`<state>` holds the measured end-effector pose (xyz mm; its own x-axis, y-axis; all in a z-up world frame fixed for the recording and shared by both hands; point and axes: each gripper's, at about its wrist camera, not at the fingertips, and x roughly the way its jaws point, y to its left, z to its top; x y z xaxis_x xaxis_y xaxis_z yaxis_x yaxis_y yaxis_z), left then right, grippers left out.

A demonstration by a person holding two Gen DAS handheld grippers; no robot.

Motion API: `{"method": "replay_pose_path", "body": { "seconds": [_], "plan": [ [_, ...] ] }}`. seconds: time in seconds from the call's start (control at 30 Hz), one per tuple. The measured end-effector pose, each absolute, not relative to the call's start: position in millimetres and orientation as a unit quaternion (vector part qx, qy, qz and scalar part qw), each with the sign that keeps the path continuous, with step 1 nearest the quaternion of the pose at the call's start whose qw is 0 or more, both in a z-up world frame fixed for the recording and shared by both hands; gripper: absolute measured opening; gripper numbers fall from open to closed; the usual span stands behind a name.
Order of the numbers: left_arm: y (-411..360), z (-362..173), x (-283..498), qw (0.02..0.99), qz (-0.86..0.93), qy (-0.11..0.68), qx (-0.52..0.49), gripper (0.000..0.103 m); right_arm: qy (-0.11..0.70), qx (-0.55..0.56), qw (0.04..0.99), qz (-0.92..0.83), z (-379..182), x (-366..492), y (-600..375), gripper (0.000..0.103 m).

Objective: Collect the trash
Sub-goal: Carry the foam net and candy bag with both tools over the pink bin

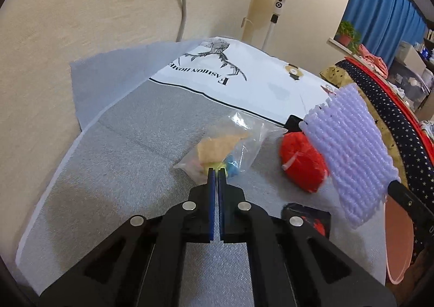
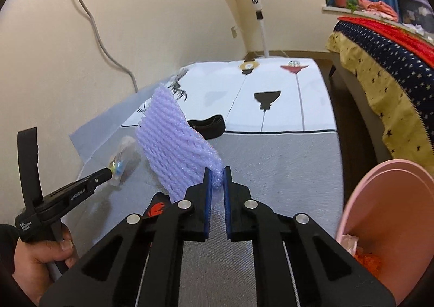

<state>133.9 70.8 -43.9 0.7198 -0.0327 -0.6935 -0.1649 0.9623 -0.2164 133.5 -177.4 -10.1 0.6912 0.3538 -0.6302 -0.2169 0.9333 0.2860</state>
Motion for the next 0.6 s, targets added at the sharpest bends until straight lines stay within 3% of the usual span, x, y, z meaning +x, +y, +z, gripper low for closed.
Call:
{"method": "replay_pose_path", "body": {
  "seconds": [0.6],
  "plan": [
    [56,-6,94,0.935,0.004,0.337,-0.106,0.001,0.311,0.074,0.942,0.098,37,85,-200,0.008]
  ]
}}
